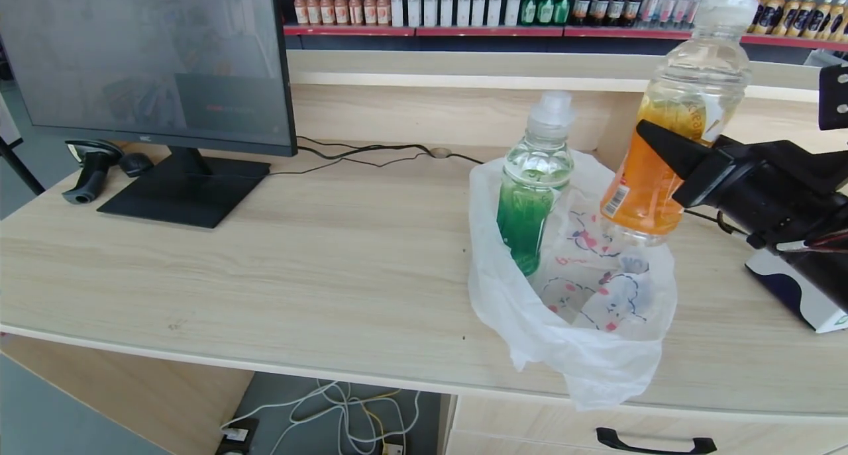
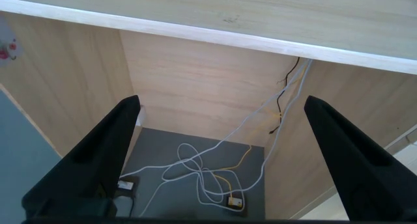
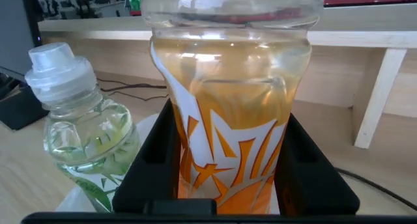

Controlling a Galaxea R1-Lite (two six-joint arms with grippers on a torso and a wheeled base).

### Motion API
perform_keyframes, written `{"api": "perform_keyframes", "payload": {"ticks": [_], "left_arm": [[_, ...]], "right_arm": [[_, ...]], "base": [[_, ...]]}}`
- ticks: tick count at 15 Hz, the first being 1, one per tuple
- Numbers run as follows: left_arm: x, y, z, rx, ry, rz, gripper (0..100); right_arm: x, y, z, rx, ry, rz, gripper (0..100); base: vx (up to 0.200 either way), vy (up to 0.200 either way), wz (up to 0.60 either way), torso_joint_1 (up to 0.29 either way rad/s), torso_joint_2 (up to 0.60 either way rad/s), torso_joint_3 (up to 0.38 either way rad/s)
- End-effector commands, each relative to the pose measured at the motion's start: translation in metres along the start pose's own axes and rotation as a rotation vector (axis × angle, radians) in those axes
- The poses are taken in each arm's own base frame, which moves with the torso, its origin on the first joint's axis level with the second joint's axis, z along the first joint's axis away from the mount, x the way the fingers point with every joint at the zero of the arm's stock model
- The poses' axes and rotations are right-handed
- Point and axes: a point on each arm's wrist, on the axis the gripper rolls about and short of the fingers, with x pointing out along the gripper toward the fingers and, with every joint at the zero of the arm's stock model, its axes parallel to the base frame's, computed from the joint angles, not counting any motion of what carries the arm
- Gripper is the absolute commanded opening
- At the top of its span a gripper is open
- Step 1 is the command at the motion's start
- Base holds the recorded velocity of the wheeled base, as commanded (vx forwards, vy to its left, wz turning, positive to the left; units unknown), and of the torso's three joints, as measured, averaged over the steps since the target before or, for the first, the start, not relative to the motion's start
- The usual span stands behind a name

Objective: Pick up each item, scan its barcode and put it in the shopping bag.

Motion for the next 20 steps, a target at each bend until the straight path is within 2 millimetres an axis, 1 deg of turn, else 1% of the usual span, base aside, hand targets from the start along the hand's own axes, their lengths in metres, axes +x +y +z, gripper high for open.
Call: {"api": "perform_keyframes", "payload": {"ticks": [1,2,5,7,10,14,18,20], "left_arm": [[0.000,0.000,0.000,0.000,0.000,0.000,100],[0.000,0.000,0.000,0.000,0.000,0.000,100],[0.000,0.000,0.000,0.000,0.000,0.000,100],[0.000,0.000,0.000,0.002,0.000,0.000,100],[0.000,0.000,0.000,0.002,0.000,0.000,100],[0.000,0.000,0.000,0.000,-0.002,0.000,100],[0.000,0.000,0.000,0.000,-0.002,0.000,100],[0.000,0.000,0.000,-0.001,-0.002,0.000,100]], "right_arm": [[0.019,-0.010,-0.026,-0.015,0.006,-0.022,0],[0.022,-0.012,-0.028,-0.020,-0.014,-0.024,0],[0.022,-0.012,-0.035,-0.025,-0.003,-0.023,0],[0.024,-0.013,-0.045,-0.034,-0.007,-0.023,0],[0.040,-0.014,-0.051,-0.057,-0.095,-0.010,0],[0.039,-0.014,-0.067,-0.082,-0.060,-0.009,0],[0.038,-0.013,-0.078,-0.084,-0.023,-0.005,0],[0.039,-0.013,-0.080,-0.091,-0.017,-0.005,0]], "base": [[0.000,0.000,0.00,0.000,0.00,0.000],[0.000,0.000,0.00,0.000,0.00,0.000],[0.000,0.000,0.00,0.000,0.00,0.000],[0.000,0.000,0.00,0.000,0.00,0.000],[0.000,0.000,0.00,0.000,0.00,0.000],[0.000,0.000,0.00,0.000,0.00,0.000],[0.000,0.000,0.00,0.000,0.00,0.000],[0.000,0.000,0.00,0.000,0.00,0.000]]}}
